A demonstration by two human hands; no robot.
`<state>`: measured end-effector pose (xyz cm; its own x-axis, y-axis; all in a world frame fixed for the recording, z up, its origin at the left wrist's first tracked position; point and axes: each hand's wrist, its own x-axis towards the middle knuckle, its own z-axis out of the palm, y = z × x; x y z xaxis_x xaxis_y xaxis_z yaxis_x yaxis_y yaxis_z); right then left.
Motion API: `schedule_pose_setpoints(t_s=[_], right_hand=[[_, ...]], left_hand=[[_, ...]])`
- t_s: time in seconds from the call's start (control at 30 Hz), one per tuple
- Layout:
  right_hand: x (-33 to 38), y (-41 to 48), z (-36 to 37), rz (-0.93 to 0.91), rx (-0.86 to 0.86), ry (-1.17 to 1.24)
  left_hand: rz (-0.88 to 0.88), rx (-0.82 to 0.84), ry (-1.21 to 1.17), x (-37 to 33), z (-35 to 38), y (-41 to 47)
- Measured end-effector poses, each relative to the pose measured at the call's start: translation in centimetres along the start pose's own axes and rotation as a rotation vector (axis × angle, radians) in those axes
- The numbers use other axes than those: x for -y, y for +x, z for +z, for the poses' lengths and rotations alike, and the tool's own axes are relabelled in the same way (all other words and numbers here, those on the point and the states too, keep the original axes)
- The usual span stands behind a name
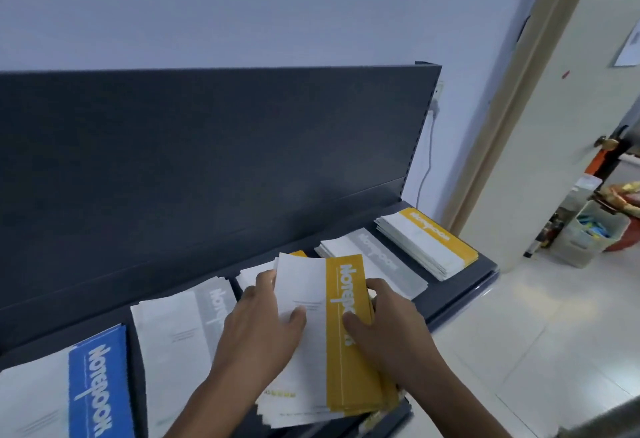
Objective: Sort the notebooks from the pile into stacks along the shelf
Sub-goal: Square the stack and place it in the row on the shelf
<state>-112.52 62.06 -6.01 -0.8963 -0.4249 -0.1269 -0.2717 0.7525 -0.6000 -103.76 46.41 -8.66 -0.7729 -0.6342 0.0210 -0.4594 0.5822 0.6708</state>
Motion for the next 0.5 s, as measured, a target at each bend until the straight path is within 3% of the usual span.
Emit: schedule_pose_setpoints(t_s=[0.5], right_hand=[[-0.1,11.6,2.6,-0.290,0.160,-0.134]], left_hand=[[-0.268,-0.229,0.071,-0.2,2.5,4.4]])
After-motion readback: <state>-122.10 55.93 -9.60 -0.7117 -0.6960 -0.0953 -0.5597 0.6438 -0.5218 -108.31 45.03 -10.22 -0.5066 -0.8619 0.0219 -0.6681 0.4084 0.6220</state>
